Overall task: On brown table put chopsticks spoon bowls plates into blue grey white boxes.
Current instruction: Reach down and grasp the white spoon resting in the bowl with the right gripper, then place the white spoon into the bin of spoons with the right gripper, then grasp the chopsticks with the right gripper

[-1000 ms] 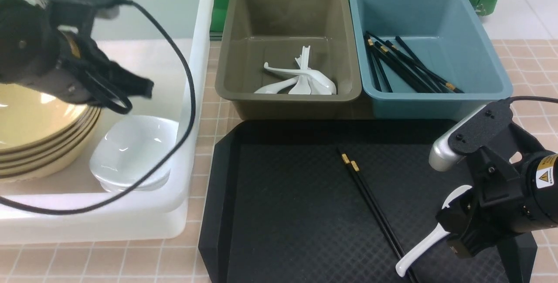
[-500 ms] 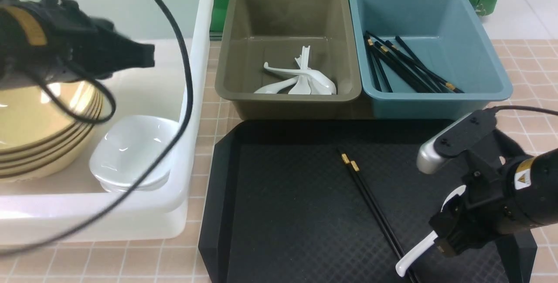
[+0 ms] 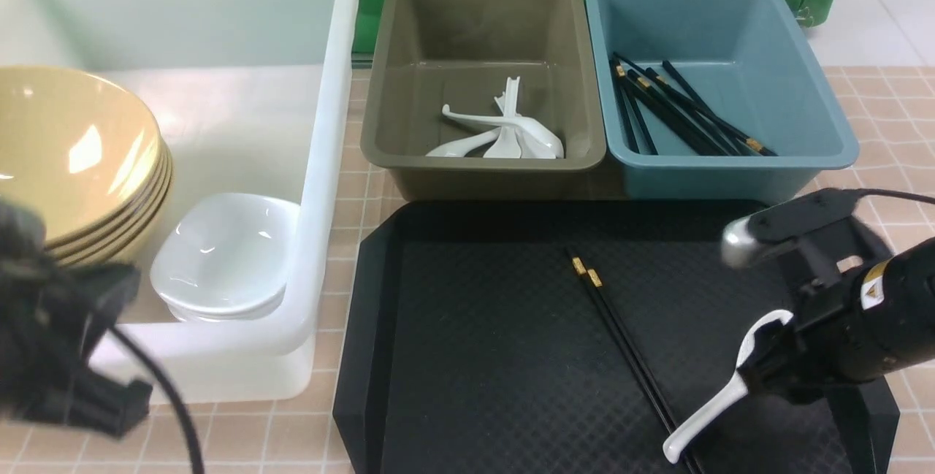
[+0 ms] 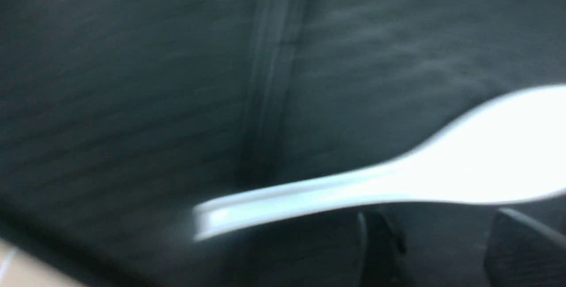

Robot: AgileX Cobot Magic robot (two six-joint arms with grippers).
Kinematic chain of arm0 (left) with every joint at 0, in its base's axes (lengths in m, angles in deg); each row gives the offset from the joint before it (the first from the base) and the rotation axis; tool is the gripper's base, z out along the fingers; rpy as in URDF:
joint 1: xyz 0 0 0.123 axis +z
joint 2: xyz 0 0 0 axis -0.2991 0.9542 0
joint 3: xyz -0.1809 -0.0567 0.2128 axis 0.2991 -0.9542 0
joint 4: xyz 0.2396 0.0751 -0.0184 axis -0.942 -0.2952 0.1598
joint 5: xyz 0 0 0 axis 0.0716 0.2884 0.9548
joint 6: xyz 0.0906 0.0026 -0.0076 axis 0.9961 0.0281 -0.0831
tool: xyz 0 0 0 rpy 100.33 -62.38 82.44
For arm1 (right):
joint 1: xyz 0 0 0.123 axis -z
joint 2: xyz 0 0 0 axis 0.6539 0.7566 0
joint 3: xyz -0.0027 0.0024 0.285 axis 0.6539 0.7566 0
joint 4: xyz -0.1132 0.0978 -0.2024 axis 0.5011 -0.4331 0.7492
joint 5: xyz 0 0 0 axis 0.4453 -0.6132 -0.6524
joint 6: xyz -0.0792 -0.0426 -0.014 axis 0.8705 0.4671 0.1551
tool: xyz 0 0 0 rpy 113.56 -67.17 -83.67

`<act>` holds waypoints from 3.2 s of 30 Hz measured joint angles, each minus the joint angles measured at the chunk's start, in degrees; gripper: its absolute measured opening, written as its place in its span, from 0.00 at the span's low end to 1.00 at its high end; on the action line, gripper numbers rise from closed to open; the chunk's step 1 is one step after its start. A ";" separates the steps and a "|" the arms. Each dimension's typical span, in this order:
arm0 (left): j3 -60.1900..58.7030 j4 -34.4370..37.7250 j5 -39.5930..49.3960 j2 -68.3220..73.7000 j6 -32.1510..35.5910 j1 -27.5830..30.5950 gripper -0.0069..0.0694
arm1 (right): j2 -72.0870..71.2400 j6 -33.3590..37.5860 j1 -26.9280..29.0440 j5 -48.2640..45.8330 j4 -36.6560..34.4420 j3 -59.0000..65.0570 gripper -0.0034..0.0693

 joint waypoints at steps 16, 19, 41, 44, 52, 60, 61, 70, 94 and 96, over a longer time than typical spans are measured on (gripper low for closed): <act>-12.96 -1.58 -23.48 -15.70 -2.05 0.00 0.08 | 13.55 -1.56 6.44 15.66 -8.65 -0.96 0.66; -13.03 -1.58 -23.52 -15.70 -2.15 0.00 0.08 | 13.48 1.32 6.44 14.29 -9.06 -1.41 0.44; -13.08 -2.89 -25.20 -15.75 -2.15 -0.11 0.08 | 27.84 14.23 -9.67 67.10 -15.03 -35.91 0.31; -13.19 -2.93 -25.31 -15.75 -2.15 -0.11 0.08 | 34.94 15.95 -9.67 65.30 -15.29 -38.99 0.31; -13.25 -3.06 -25.72 -15.75 -2.15 -0.11 0.08 | 35.66 28.61 -9.67 50.75 -15.36 -39.40 0.50; -13.25 -3.11 -26.09 -15.75 -2.22 -0.11 0.08 | 16.55 27.27 -9.48 13.07 -15.07 -39.84 0.66; -13.25 -3.11 -26.09 -15.75 -2.22 -0.11 0.08 | 14.59 24.75 -9.48 7.81 -14.87 -39.84 0.66; -13.25 -3.00 -26.09 -15.75 -2.35 -0.11 0.08 | 15.28 9.28 -12.60 -9.79 -7.24 -27.55 0.64; -13.25 -2.94 -25.00 -15.75 -2.35 -0.17 0.08 | 30.03 6.53 -12.95 -4.61 1.40 -27.29 0.23; -13.25 -2.94 -25.00 -15.75 -2.35 -0.17 0.08 | 29.84 7.48 -12.90 -4.61 1.34 -27.29 0.24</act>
